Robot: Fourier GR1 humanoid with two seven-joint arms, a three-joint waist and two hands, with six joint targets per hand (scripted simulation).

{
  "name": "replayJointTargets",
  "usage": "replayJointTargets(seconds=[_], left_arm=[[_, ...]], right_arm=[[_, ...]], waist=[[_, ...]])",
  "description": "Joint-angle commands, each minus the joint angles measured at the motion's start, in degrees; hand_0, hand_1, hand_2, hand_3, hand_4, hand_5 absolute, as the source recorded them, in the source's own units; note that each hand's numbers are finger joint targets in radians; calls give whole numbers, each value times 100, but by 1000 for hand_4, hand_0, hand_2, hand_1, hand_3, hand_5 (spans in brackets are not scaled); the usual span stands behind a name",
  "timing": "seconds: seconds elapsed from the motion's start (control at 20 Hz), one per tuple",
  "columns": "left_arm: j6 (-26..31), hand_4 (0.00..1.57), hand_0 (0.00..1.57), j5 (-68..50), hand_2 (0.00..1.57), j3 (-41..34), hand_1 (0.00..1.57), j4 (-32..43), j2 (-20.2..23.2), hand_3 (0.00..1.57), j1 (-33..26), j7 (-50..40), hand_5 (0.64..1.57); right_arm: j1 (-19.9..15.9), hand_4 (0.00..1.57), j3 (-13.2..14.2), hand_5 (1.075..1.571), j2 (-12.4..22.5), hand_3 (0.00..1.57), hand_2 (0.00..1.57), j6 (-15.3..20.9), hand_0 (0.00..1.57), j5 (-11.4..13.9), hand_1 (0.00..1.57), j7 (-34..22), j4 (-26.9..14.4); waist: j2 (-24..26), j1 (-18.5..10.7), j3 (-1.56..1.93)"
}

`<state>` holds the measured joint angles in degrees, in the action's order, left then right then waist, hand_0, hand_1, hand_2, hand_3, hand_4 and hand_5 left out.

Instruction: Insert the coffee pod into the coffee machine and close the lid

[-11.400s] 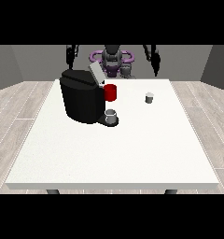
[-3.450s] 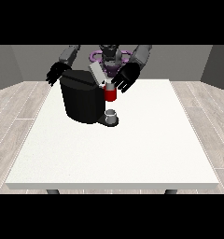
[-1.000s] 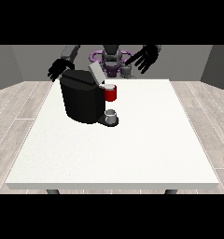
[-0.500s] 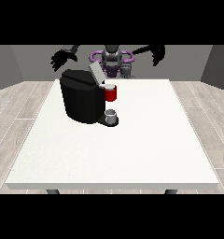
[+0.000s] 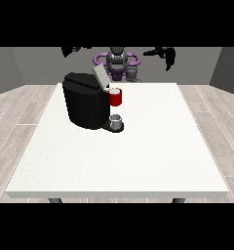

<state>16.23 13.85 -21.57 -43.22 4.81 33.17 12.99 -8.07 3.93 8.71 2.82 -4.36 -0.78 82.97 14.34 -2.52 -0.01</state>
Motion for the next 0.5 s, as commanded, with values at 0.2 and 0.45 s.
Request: replayJointTargets(seconds=[0.2, 0.45], left_arm=[[297, 0, 0, -421, 0, 318, 0, -674, -468, 0, -727, -265, 1571], [246, 112, 0, -634, 0, 365, 0, -1328, -252, 0, -885, -288, 1571]], right_arm=[[-650, 0, -50, 1571, 191, 0, 0, -40, 0, 67, 0, -768, 103], [-810, 215, -417, 1571, -13, 0, 0, -141, 0, 382, 0, -299, 165]], waist=[[203, -644, 1], [-463, -473, 1]])
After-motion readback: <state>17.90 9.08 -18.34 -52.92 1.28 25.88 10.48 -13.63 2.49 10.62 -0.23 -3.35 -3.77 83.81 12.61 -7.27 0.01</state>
